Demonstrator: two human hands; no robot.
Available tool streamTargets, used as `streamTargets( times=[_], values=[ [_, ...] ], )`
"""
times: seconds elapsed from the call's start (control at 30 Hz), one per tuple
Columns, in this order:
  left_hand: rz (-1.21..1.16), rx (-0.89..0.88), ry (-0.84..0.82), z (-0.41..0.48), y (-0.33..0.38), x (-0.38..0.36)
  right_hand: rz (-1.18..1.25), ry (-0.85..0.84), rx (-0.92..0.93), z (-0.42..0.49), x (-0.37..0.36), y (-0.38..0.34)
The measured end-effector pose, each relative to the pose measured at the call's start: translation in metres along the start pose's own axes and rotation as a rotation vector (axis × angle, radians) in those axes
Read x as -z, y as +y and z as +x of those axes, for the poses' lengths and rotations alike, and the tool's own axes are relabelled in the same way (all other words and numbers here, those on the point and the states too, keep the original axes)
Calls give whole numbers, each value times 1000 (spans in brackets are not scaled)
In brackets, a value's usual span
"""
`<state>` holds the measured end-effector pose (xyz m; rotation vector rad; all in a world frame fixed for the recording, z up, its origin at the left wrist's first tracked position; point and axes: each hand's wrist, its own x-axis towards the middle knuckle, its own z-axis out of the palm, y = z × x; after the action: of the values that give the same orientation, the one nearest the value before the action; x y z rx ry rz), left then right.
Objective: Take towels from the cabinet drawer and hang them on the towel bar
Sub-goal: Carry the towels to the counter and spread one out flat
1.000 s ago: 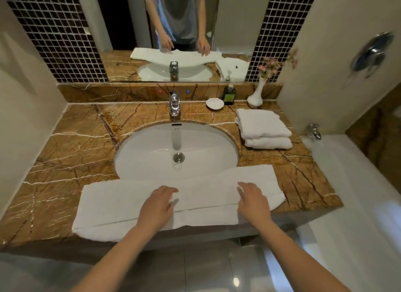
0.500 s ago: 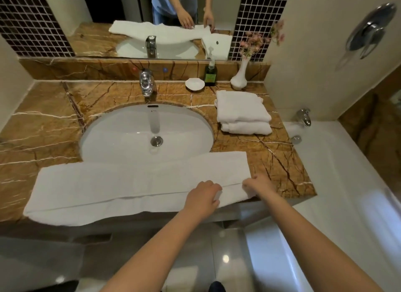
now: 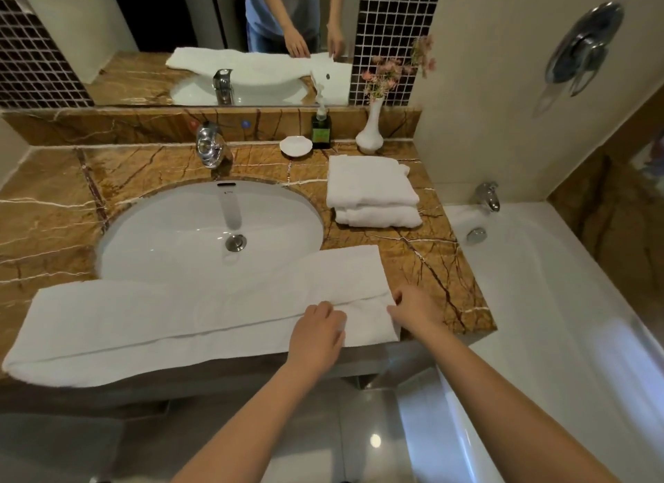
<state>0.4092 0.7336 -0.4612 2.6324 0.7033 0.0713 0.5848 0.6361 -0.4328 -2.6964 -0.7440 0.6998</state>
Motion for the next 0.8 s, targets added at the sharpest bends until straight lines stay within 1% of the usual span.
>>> streamTargets(
  times=[0.03,0.1,0.17,0.23,0.33,0.43,0.53,0.6,0.7,0.73,0.77,0.8],
  values=[
    [-10,20,19,0,2,0,-57,19,11,-1,-4,3],
    [-20,72,75,3,3,3,-123,125,80,-1,-6,4],
    [27,95,116,7,2,7,-231,231,259,3,-7,2],
    [101,101,110,13,1,9,-386,273,442,7,-6,-4],
    [188,128,69,22,3,12,-551,204,603,15,-6,-15],
    [198,155,51,30,2,15,-670,133,686,21,-10,-22],
    [199,163,70,33,1,15,-648,139,713,27,-4,-28],
    [208,162,101,34,2,14,-646,232,802,25,9,-37],
    [208,180,137,36,2,13,-578,445,944,13,30,-44],
    [209,189,146,36,3,13,-562,491,978,8,32,-41],
    [210,195,152,35,3,14,-553,503,1000,3,30,-35],
    [217,195,155,34,4,14,-552,474,1008,-5,26,-28]
  ],
)
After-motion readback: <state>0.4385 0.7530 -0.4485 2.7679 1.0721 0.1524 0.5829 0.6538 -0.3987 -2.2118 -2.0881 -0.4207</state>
